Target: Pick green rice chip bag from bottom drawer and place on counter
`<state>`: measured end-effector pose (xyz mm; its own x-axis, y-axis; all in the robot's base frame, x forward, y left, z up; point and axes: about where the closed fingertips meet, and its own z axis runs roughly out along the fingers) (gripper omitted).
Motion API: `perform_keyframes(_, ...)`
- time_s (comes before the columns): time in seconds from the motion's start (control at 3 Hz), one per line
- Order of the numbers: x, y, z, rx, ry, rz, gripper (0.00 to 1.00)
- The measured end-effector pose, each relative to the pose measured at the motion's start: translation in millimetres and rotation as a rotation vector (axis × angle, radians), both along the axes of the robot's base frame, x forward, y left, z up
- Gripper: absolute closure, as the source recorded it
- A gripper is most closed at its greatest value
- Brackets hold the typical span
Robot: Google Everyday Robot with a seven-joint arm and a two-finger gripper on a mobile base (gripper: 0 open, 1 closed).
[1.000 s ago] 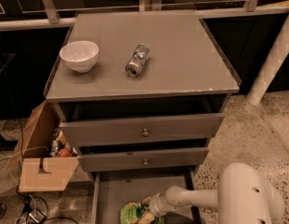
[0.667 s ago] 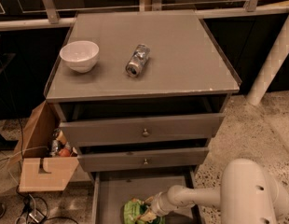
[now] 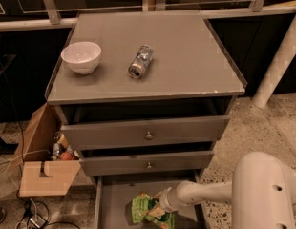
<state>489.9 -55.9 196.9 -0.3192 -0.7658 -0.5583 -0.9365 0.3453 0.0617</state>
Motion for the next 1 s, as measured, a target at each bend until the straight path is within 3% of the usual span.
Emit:
perform_keyframes(0.33, 5.2, -20.6, 40.7, -0.045, -0.013, -0.033, 1.00)
perform_keyframes(1.0, 6.7, -28.7, 58.1, -0.072, -0.026, -0.039, 1.00)
